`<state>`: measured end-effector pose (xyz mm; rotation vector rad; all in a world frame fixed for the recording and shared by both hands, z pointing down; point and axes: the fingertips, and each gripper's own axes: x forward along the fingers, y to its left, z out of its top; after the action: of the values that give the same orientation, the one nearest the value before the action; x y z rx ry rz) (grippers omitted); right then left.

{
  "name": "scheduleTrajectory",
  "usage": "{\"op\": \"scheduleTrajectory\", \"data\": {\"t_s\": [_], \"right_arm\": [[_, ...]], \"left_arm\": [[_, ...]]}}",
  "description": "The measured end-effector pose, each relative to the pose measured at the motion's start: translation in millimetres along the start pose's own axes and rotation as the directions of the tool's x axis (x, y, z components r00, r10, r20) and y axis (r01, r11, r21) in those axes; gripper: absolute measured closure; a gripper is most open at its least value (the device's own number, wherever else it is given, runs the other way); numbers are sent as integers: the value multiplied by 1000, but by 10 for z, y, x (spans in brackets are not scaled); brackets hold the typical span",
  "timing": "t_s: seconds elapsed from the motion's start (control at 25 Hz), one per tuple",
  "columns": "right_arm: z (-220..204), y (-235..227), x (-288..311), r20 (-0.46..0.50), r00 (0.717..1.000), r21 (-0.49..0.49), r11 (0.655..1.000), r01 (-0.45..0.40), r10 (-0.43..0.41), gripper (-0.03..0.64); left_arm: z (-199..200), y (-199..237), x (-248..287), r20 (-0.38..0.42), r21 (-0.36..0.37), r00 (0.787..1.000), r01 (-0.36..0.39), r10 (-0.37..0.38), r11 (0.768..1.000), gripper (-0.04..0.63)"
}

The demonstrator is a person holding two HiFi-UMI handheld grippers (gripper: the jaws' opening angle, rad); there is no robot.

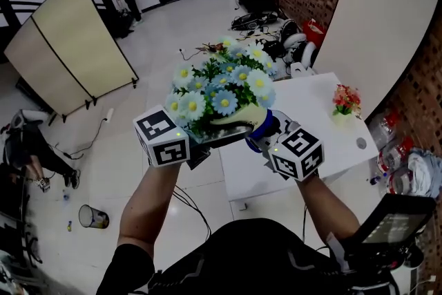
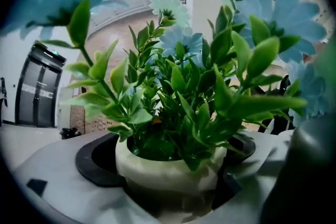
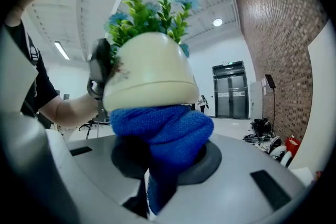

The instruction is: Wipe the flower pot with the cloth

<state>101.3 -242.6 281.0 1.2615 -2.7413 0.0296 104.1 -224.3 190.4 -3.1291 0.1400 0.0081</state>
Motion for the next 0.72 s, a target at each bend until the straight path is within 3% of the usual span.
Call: {"op": "scheduleTrajectory", "data": {"t_s": [0.32, 0.72], "right_arm": [[-22, 559, -265, 46, 997, -8, 998, -60, 60, 528], [-61, 644, 47, -19, 996, -44, 995, -91, 90, 527]], "left_arm": [[-137, 286, -82, -27, 50, 991, -128, 129, 991, 46], [-60, 126, -65, 18, -26, 997, -76, 76, 997, 46]]}}
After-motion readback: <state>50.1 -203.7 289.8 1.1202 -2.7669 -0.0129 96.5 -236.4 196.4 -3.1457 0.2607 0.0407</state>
